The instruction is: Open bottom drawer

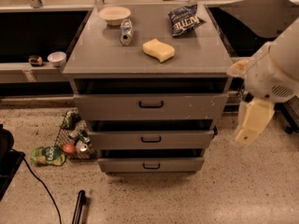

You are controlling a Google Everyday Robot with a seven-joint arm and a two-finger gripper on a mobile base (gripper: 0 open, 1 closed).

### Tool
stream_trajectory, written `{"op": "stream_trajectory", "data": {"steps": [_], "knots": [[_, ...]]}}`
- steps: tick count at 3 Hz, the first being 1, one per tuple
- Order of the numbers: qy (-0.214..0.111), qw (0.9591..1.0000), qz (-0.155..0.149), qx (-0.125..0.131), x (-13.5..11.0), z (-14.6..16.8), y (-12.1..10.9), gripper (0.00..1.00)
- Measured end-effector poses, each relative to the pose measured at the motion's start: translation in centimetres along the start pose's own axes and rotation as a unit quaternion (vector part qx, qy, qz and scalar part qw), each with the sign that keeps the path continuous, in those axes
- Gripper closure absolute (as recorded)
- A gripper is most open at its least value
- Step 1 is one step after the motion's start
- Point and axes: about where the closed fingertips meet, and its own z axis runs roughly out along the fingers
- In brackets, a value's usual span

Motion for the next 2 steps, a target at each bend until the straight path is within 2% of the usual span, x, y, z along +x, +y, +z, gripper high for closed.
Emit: {"op": "stream_trajectory", "data": {"steps": [1, 2], "knots": [[-0.040, 0.9986, -0.031, -0.012, -1.2, 5.8, 1.8, 0.00], [-0.073, 0.9956, -0.044, -0.040, -2.2, 11.9, 3.8, 0.00]]}}
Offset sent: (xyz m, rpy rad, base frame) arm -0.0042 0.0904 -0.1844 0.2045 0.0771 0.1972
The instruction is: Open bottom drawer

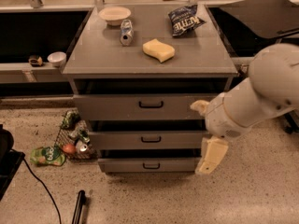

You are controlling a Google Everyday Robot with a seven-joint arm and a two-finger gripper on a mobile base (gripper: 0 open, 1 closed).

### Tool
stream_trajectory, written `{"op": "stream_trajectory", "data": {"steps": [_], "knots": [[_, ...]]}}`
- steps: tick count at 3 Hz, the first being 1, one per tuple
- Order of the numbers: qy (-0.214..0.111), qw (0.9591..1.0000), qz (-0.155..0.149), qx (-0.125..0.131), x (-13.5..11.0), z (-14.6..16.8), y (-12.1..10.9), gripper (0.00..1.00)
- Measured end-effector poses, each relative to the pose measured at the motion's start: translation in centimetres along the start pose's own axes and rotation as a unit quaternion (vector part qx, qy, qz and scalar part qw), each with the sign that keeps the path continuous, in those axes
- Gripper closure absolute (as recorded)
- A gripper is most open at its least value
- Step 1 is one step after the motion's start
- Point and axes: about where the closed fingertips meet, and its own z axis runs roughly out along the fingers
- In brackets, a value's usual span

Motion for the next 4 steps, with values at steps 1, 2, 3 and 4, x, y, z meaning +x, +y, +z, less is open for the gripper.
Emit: {"op": "stream_trajectory", "data": {"steps": [1, 2, 3, 4], "knots": [[-0.036, 0.9983, 0.007, -0.045, 0.0, 5.5, 1.2, 0.00], [-0.036, 0.9983, 0.007, -0.045, 0.0, 5.5, 1.2, 0.00], [-0.037, 0.9982, 0.001, -0.048, 0.4, 7.8, 2.0, 0.00], [-0.054, 0.9969, -0.013, -0.056, 2.1, 13.2, 3.5, 0.00]]}}
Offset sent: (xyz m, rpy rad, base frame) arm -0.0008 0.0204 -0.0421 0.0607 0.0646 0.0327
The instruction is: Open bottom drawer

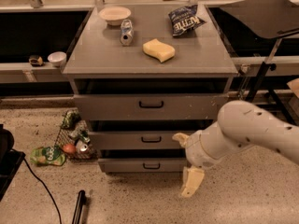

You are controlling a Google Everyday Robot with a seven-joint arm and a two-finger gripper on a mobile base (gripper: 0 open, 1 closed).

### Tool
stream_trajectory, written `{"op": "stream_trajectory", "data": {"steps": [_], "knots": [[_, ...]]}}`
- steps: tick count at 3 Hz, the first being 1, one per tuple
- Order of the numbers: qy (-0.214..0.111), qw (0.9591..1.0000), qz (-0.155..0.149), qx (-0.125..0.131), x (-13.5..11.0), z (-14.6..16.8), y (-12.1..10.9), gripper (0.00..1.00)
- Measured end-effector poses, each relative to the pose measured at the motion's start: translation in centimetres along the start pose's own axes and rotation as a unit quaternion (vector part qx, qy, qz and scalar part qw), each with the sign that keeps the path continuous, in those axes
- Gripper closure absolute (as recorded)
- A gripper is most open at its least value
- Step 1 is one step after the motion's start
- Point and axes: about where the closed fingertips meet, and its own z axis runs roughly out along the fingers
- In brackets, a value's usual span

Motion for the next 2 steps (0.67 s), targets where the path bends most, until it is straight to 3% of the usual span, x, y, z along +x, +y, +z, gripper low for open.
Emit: {"op": "stream_trajectory", "data": {"steps": [2], "knots": [[-0.064, 0.9978, -0.003, -0.016, 4.4, 12.2, -1.3, 0.00]]}}
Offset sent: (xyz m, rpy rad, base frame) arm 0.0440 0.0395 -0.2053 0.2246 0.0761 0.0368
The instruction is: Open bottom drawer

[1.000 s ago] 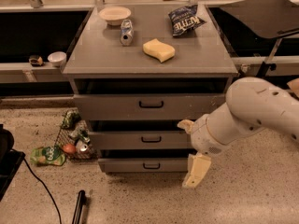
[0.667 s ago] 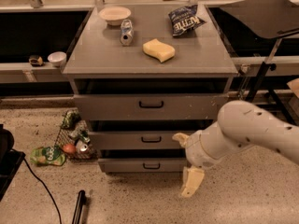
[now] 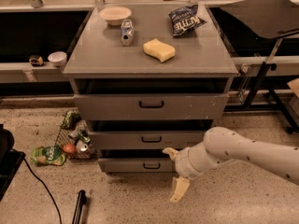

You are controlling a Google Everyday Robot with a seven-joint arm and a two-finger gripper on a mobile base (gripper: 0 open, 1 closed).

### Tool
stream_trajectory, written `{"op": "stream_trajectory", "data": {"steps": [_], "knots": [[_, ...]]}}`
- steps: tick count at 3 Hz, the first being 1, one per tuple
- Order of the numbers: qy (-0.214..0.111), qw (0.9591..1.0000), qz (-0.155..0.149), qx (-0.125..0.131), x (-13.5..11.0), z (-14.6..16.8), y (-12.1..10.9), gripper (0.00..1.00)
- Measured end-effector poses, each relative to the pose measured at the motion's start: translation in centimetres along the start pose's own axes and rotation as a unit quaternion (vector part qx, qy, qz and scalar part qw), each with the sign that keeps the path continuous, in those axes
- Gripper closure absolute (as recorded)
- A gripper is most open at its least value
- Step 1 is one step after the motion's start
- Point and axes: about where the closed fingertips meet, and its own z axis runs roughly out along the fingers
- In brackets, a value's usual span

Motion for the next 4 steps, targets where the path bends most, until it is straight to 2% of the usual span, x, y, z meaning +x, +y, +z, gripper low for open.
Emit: {"op": "stream_trajectory", "data": {"steps": [1, 2, 3, 4], "knots": [[-0.011, 0.9997, 0.013, -0.017, 0.9, 2.0, 0.9, 0.00], [-0.012, 0.9997, 0.014, -0.017, 1.0, 2.1, 0.9, 0.00], [-0.004, 0.9998, 0.020, -0.002, 5.3, 3.5, -0.9, 0.00], [0.002, 0.9995, 0.012, 0.028, 11.9, 5.6, -3.3, 0.00]]}}
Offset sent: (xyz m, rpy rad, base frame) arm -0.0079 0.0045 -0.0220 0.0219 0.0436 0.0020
